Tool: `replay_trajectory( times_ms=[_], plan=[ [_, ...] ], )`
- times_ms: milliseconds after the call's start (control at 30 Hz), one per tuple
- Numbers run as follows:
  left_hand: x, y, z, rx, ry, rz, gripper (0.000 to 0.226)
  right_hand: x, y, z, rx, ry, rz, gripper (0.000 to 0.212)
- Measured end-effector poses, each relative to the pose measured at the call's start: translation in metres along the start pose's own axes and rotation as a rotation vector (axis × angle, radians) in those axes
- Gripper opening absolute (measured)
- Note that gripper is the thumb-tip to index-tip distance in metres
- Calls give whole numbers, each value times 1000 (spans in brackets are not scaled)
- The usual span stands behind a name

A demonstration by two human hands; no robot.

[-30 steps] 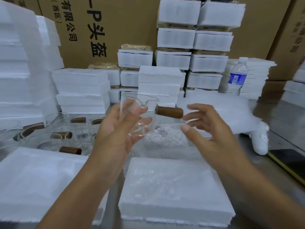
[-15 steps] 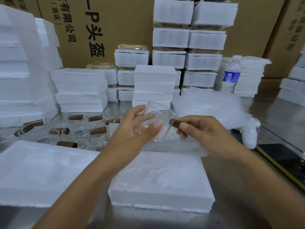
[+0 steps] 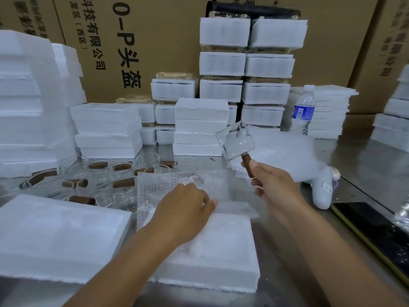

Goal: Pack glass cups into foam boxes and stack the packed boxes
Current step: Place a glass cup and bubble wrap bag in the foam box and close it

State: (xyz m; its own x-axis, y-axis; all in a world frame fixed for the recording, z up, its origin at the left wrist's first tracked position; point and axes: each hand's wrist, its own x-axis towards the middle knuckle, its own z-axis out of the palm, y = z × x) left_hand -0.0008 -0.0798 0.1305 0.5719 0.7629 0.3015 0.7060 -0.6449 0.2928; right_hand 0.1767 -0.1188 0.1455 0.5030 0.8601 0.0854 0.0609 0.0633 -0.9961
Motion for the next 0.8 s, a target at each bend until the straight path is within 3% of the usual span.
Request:
replay_trajectory(
  times_ms=[100, 300, 567, 800],
  plan=[
    [0, -1, 0, -83, -23, -21, 55, 1, 0, -1, 31, -19, 8, 18],
    [-3, -5, -3, -247, 19, -35, 29, 2, -3, -5, 105, -20, 33, 23],
    [-7, -14, -24, -679, 403, -86, 16, 5, -10, -13, 214, -72, -40, 29],
    [-11, -13, -33, -982, 604, -90, 12, 8, -12, -27, 258, -297, -127, 30]
  ],
)
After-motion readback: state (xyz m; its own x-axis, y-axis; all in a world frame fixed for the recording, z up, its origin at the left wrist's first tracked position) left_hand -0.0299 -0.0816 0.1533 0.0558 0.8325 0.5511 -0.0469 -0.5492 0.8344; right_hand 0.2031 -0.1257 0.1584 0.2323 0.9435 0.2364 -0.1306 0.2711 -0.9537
